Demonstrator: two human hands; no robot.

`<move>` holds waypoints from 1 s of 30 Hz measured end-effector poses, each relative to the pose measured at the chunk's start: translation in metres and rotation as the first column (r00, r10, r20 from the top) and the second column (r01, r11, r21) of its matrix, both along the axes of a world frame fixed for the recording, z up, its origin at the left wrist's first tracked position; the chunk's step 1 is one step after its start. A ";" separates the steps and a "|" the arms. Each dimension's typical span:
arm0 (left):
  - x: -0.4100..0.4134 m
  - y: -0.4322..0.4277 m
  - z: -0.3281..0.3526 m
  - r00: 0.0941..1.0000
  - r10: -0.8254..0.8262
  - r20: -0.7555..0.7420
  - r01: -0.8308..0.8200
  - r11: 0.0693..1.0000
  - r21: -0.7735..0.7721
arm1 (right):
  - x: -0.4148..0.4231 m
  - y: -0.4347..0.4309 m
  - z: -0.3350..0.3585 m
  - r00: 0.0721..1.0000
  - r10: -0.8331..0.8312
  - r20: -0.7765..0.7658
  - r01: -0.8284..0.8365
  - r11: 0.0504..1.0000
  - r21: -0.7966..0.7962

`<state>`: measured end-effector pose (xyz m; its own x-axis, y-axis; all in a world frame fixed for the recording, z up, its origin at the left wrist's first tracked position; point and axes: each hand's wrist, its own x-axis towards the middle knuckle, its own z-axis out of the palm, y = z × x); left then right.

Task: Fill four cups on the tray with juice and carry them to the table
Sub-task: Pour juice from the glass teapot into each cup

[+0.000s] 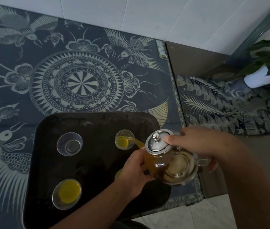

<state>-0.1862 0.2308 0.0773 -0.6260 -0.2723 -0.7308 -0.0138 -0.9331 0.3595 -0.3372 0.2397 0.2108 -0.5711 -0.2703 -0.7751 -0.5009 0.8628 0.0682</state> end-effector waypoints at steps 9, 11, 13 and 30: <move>-0.001 0.003 -0.003 1.000 0.016 -0.002 -0.016 1.000 0.022 | 0.000 0.002 0.000 0.997 0.077 -0.022 -0.078 0.997 -0.006; -0.001 0.003 -0.004 1.000 0.007 -0.006 -0.007 1.000 0.028 | 0.002 0.002 0.002 0.997 0.072 -0.025 -0.072 0.997 -0.005; -0.001 0.004 -0.006 1.000 -0.002 -0.009 0.002 1.000 0.030 | 0.002 0.003 0.002 0.996 0.082 -0.030 -0.082 0.997 -0.001; 0.006 0.004 -0.018 0.997 -0.043 -0.068 0.044 0.999 0.014 | 0.004 0.007 0.000 0.997 -0.066 0.041 0.067 0.997 -0.037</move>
